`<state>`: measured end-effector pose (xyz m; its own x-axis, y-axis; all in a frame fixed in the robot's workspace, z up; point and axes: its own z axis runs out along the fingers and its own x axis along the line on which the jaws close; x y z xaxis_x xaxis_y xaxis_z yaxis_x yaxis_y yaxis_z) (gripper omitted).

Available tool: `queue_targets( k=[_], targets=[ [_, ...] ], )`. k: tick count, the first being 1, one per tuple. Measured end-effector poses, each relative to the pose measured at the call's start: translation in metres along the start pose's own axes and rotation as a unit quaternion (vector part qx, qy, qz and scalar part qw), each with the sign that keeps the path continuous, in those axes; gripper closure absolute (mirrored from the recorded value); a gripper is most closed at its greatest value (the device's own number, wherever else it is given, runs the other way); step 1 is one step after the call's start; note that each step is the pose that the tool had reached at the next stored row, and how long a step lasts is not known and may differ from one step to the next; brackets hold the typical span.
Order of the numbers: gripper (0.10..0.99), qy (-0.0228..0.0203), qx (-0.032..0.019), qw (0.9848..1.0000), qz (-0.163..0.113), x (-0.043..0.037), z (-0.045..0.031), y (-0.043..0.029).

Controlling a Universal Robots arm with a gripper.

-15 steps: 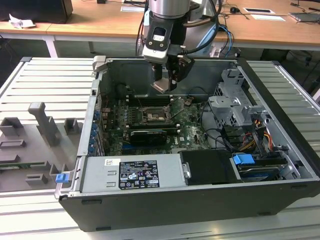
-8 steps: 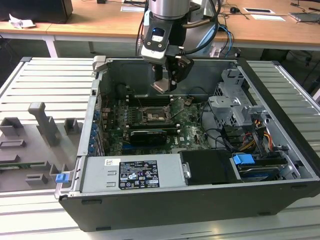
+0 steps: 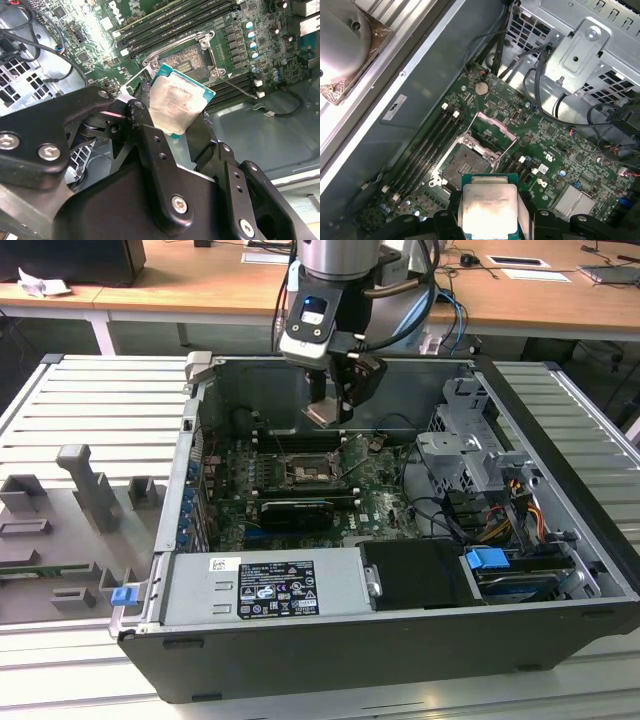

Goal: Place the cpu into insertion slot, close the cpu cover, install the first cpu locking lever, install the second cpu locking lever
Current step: 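Place the cpu into insertion slot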

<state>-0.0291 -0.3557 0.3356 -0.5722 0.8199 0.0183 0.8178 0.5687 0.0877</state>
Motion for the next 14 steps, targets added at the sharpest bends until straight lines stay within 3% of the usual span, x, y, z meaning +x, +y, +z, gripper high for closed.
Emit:
queue_targets(
  k=[14],
  targets=[
    [0.557,-0.0024,-0.0005,0.9996,0.028,0.0001,0.0023,-0.0003]
  ],
)
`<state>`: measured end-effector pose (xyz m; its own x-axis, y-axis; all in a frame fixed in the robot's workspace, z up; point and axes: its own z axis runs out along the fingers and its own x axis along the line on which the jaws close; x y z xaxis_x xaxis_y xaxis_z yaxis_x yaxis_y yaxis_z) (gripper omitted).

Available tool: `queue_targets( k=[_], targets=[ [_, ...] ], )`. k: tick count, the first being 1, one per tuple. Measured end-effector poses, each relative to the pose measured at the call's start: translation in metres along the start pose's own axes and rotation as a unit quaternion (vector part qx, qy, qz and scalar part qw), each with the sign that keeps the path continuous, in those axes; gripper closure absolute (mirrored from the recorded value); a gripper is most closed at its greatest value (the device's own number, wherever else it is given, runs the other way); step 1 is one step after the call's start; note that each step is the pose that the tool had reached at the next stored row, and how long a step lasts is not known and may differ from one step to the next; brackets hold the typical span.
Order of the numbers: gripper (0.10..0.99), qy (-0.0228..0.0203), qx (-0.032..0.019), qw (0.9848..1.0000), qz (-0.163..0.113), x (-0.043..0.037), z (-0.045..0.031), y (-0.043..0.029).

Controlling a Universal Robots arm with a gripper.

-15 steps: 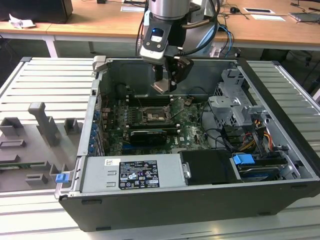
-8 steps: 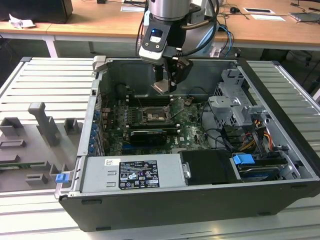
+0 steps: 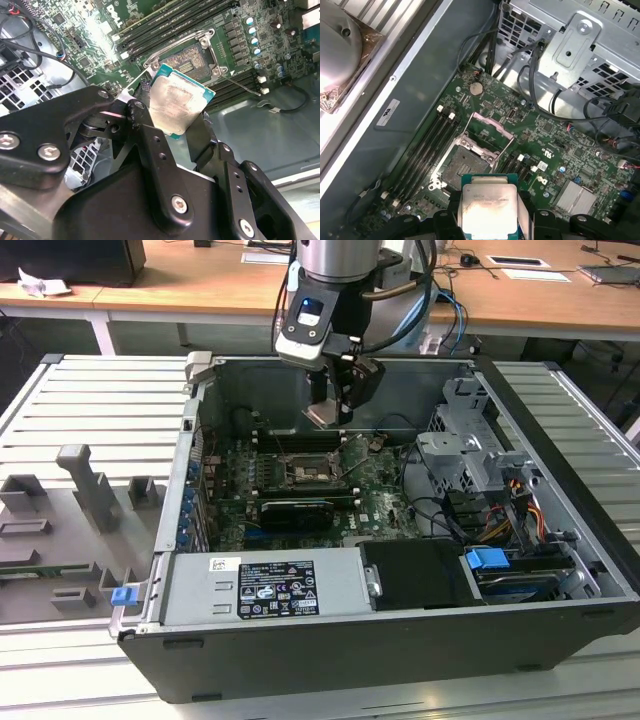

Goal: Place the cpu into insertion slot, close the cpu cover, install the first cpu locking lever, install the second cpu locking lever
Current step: 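Place the cpu into insertion slot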

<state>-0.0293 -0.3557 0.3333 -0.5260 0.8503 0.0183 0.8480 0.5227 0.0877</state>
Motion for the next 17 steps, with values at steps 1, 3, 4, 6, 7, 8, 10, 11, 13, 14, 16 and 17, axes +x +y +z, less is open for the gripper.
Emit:
queue_targets(
  k=[1,3,4,6,7,8,10,11,13,14,16,17],
  targets=[
    [0.557,-0.0003,-0.0001,1.0,0.004,0.0,0.0003,0.0],
    [0.557,-0.0007,-0.0001,1.0,0.008,0.0,0.0006,-0.0001],
    [0.557,-0.0008,-0.0002,1.0,0.009,0.0,0.0007,-0.0001],
    [0.557,-0.0011,-0.0002,0.9999,0.013,0.0,0.001,-0.0001],
    [0.557,-0.0014,-0.0003,0.9999,0.015,0.0,0.0012,-0.0001],
    [0.557,-0.0016,-0.0003,0.9998,0.019,0.0,0.0014,-0.0001],
    [0.557,-0.0019,-0.0004,0.9998,0.022,0.0,0.0016,-0.0002],
    [0.557,-0.0021,-0.0004,0.9997,0.024,0.0,0.0017,-0.0002],
    [0.557,-0.0027,-0.0005,0.9995,0.03,0.0,0.0022,-0.0002],
    [0.557,-0.0028,-0.0006,0.9995,0.032,0.0,0.0023,-0.0002],
    [0.557,-0.0032,-0.0007,0.9993,0.036,0.0,0.0026,-0.0003],
    [0.557,-0.0033,-0.0007,0.9993,0.037,0.0,0.0027,-0.0003]
  ],
)
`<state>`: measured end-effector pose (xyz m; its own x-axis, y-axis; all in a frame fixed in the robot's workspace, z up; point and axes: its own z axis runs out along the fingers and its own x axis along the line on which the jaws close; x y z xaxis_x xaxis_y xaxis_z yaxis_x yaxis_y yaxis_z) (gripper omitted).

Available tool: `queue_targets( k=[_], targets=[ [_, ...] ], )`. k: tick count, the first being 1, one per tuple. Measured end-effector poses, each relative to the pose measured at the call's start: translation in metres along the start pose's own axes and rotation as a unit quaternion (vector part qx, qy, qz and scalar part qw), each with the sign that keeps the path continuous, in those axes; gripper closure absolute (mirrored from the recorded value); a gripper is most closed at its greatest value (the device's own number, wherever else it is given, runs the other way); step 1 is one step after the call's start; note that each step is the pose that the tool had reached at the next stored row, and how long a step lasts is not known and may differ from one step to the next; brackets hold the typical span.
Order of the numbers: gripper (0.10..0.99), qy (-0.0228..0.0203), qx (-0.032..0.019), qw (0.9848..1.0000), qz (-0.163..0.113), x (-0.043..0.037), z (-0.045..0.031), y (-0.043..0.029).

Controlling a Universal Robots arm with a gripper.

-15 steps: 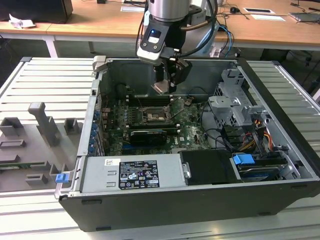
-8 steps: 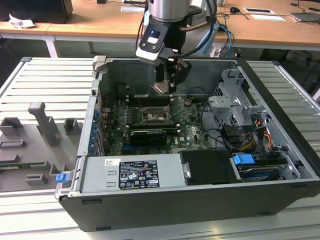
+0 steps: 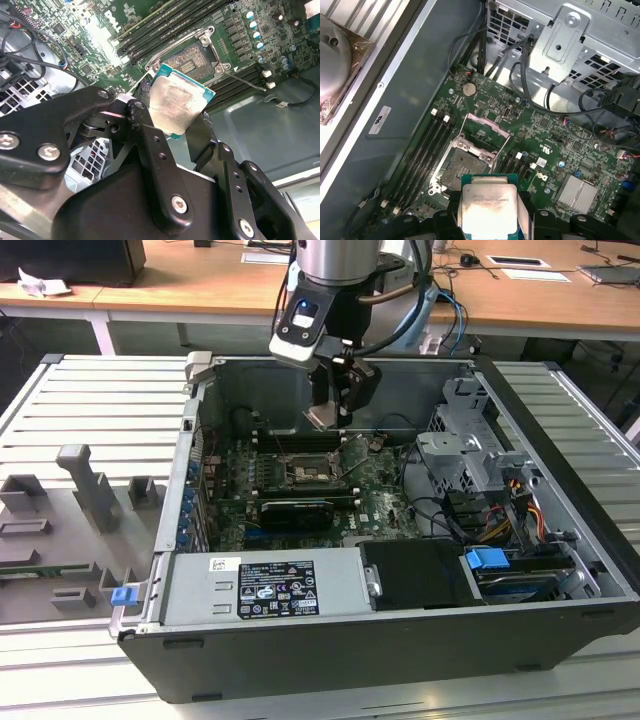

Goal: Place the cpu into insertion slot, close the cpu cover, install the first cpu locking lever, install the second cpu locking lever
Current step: 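Place the cpu into insertion slot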

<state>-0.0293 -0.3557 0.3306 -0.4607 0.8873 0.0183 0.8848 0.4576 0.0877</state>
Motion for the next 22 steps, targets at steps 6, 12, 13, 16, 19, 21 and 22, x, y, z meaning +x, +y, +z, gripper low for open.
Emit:
queue_targets(
  k=[6,12,13,16,19,21,22],
  targets=[
    [0.557,-0.0012,-0.0002,0.9999,0.013,0.0,0.0008,-0.0001],
    [0.557,-0.0022,-0.0005,0.9997,0.026,0.0,0.0017,-0.0001],
    [0.557,-0.0026,-0.0006,0.9995,0.03,0.0,0.0019,-0.0002],
    [0.557,-0.0038,-0.0008,0.9991,0.043,0.0001,0.0025,-0.0002],
    [0.557,-0.0056,-0.0012,0.9979,0.064,0.0002,0.0033,-0.0002],
    [0.557,-0.0084,-0.0017,0.9954,0.095,0.0002,0.0045,-0.0003],
    [0.557,-0.0091,-0.0019,0.9946,0.104,0.0002,0.0049,-0.0003]
  ],
)
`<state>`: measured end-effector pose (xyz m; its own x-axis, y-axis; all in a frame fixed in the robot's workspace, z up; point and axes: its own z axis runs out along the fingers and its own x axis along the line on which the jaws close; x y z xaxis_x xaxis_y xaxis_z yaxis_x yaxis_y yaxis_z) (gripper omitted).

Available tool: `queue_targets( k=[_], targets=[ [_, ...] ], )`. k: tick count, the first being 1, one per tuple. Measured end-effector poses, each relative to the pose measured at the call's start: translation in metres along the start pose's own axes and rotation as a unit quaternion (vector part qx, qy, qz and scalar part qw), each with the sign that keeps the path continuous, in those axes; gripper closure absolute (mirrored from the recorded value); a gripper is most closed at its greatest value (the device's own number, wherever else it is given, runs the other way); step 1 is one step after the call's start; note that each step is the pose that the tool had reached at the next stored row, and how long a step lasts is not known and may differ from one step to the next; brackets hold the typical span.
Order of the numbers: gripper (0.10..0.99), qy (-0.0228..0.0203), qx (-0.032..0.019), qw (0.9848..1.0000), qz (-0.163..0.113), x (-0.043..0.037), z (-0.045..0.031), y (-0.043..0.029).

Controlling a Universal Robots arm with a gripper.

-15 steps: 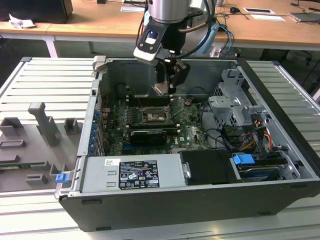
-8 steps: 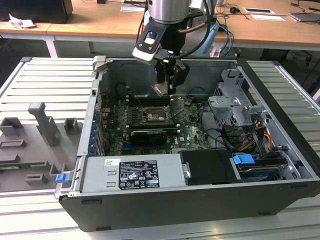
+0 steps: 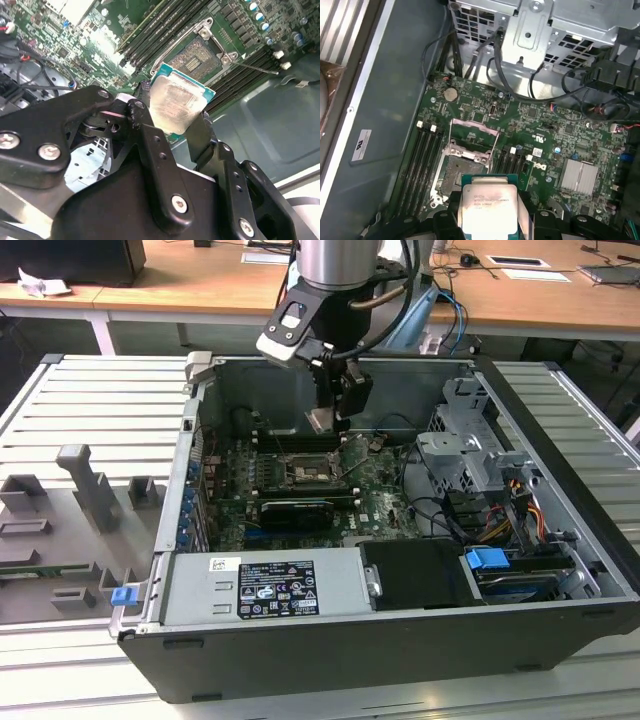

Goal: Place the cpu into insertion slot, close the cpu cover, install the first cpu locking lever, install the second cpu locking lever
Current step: 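Place the cpu into insertion slot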

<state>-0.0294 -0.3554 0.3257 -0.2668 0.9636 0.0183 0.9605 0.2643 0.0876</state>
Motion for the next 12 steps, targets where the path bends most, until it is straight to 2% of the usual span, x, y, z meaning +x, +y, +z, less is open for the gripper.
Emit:
queue_targets(
  k=[5,12],
  targets=[
    [0.557,-0.0023,-0.0005,0.9997,0.026,0.0,0.0016,-0.0001],
    [0.557,-0.0027,-0.0006,0.9995,0.031,-0.0001,0.006,-0.0005]
  ],
)
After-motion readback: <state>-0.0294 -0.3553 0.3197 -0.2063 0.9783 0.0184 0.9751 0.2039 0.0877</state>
